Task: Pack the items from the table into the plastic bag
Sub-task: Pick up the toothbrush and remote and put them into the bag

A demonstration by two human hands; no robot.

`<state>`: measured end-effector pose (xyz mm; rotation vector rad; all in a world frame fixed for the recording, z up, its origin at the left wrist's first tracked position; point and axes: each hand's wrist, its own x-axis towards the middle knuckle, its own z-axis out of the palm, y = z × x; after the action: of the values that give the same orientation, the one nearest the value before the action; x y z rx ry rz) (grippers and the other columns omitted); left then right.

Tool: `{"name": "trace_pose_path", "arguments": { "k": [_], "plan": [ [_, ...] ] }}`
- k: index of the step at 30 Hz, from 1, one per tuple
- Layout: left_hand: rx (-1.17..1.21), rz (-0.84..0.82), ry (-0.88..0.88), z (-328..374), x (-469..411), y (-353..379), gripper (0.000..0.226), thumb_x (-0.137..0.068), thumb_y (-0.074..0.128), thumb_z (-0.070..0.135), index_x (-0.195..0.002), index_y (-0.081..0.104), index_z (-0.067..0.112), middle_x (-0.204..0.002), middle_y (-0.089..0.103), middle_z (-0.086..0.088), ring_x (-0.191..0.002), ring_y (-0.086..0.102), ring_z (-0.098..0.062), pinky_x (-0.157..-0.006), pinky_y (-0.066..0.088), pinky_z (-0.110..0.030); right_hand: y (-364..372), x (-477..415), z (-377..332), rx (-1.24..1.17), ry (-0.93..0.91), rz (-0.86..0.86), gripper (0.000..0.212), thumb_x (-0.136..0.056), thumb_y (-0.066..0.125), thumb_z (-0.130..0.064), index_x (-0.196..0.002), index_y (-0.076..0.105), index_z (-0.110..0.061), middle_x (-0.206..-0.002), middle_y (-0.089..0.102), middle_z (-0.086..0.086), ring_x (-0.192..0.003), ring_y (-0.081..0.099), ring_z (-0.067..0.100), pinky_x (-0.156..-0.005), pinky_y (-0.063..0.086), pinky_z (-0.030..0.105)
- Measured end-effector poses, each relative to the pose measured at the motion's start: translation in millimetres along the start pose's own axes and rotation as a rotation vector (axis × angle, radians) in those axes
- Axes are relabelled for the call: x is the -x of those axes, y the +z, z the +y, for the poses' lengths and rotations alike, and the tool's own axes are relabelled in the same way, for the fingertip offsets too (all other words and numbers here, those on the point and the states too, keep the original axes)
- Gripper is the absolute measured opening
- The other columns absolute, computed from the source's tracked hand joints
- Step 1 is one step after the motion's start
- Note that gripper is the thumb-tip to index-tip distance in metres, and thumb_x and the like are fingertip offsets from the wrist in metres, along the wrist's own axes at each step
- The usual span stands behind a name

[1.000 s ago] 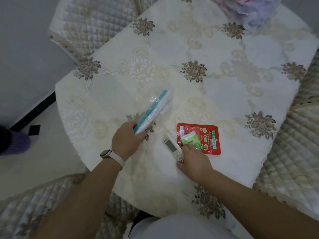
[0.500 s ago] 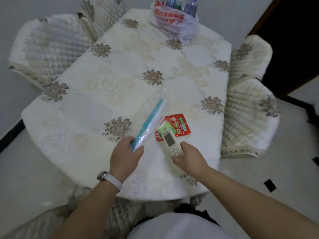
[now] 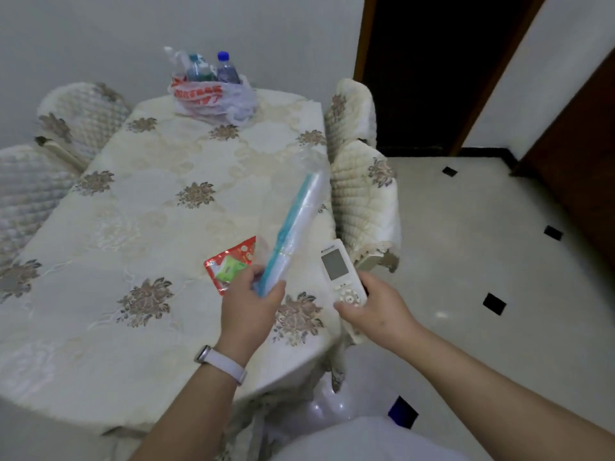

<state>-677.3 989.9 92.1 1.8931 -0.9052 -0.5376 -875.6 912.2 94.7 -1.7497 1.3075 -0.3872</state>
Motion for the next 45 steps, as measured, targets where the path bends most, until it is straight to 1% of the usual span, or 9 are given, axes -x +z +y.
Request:
{"name": "trace_pose_path", "arguments": {
  "k": [8, 14, 19, 25, 27, 30, 35, 39, 45],
  "plan": [
    [0.108, -0.065, 0.02, 97.9, 57.4, 141.5, 0.02, -0.08, 0.076, 0.02, -0.096, 0.064, 0.019, -0.089, 0.065, 0.006, -0.072, 0.058, -0.004, -0.057, 0.042, -0.007, -140.2, 51.5, 95.5, -0.119, 0.038, 0.181, 0.027, -0.077, 0.073, -0.03, -0.096, 0.055, -0.034, -0.084, 0.062, -0.02, -0.074, 0.058, -0.009, -0.051, 0.038, 0.006],
    [0.184, -0.195, 0.079, 163.2, 97.0, 238.9, 0.017, -0.081, 0.075, 0.017, -0.093, 0.064, 0.022, -0.088, 0.066, 0.008, -0.075, 0.06, -0.009, -0.065, 0.048, -0.017, -236.1, 85.9, 165.7, -0.18, 0.165, 0.38, 0.022, -0.076, 0.074, -0.031, -0.091, 0.059, -0.025, -0.084, 0.067, -0.011, -0.075, 0.064, 0.005, -0.066, 0.052, 0.026],
    [0.146, -0.31, 0.17, 201.4, 104.8, 306.3, 0.016, -0.08, 0.077, 0.02, -0.091, 0.066, 0.021, -0.088, 0.068, 0.001, -0.073, 0.061, -0.013, -0.068, 0.049, -0.028, -289.7, 106.3, 202.5, -0.275, 0.21, 0.532, 0.021, -0.078, 0.077, -0.028, -0.088, 0.059, -0.024, -0.081, 0.066, -0.012, -0.072, 0.063, 0.001, -0.057, 0.046, 0.013],
    [0.163, -0.435, 0.168, 223.6, 98.2, 381.4, 0.021, -0.079, 0.079, 0.019, -0.084, 0.061, 0.027, -0.084, 0.066, 0.006, -0.067, 0.058, -0.007, -0.068, 0.049, -0.026, -332.2, 105.0, 230.2, -0.324, 0.296, 0.615, 0.024, -0.079, 0.076, -0.03, -0.096, 0.06, -0.023, -0.086, 0.068, -0.009, -0.077, 0.066, 0.008, -0.071, 0.055, 0.03],
    [0.153, -0.456, 0.21, 231.1, 94.6, 401.2, 0.02, -0.079, 0.078, 0.016, -0.084, 0.06, 0.025, -0.082, 0.063, 0.004, -0.063, 0.055, -0.001, -0.061, 0.046, -0.016, -345.1, 99.9, 236.8, -0.315, 0.332, 0.627, 0.024, -0.08, 0.076, -0.029, -0.096, 0.06, -0.022, -0.087, 0.067, -0.009, -0.077, 0.065, 0.008, -0.071, 0.056, 0.031],
    [0.211, -0.479, 0.203, 240.8, 77.3, 439.5, 0.018, -0.081, 0.076, 0.01, -0.092, 0.062, 0.014, -0.079, 0.061, 0.006, -0.057, 0.053, 0.008, -0.055, 0.041, -0.007, -367.1, 75.7, 251.1, -0.29, 0.383, 0.652, 0.023, -0.081, 0.075, -0.029, -0.096, 0.059, -0.021, -0.088, 0.067, -0.008, -0.078, 0.065, 0.007, -0.072, 0.057, 0.032],
    [0.303, -0.496, 0.157, 252.6, 7.7, 501.4, 0.021, -0.08, 0.076, 0.011, -0.088, 0.061, 0.023, -0.079, 0.061, 0.009, -0.061, 0.054, 0.004, -0.059, 0.042, -0.012, -406.2, -2.1, 261.5, -0.22, 0.422, 0.672, 0.024, -0.082, 0.075, -0.031, -0.097, 0.057, -0.023, -0.088, 0.065, -0.012, -0.077, 0.064, 0.007, -0.067, 0.056, 0.027],
    [0.338, -0.477, 0.125, 273.8, -62.2, 530.7, 0.023, -0.08, 0.076, 0.012, -0.084, 0.059, 0.027, -0.078, 0.06, 0.009, -0.059, 0.053, 0.005, -0.057, 0.042, -0.009, -442.5, -79.8, 251.6, -0.172, 0.41, 0.644, 0.024, -0.083, 0.075, -0.032, -0.096, 0.055, -0.028, -0.086, 0.062, -0.015, -0.073, 0.061, 0.005, -0.052, 0.044, 0.013],
    [0.338, -0.438, 0.16, 299.0, -170.0, 564.7, 0.025, -0.079, 0.077, 0.011, -0.083, 0.059, 0.028, -0.078, 0.059, 0.008, -0.06, 0.051, 0.001, -0.057, 0.044, -0.017, -485.2, -196.6, 224.8, -0.142, 0.325, 0.609, 0.024, -0.084, 0.074, -0.033, -0.097, 0.054, -0.029, -0.086, 0.06, -0.018, -0.072, 0.061, 0.005, -0.05, 0.045, 0.012]
  ]
}}
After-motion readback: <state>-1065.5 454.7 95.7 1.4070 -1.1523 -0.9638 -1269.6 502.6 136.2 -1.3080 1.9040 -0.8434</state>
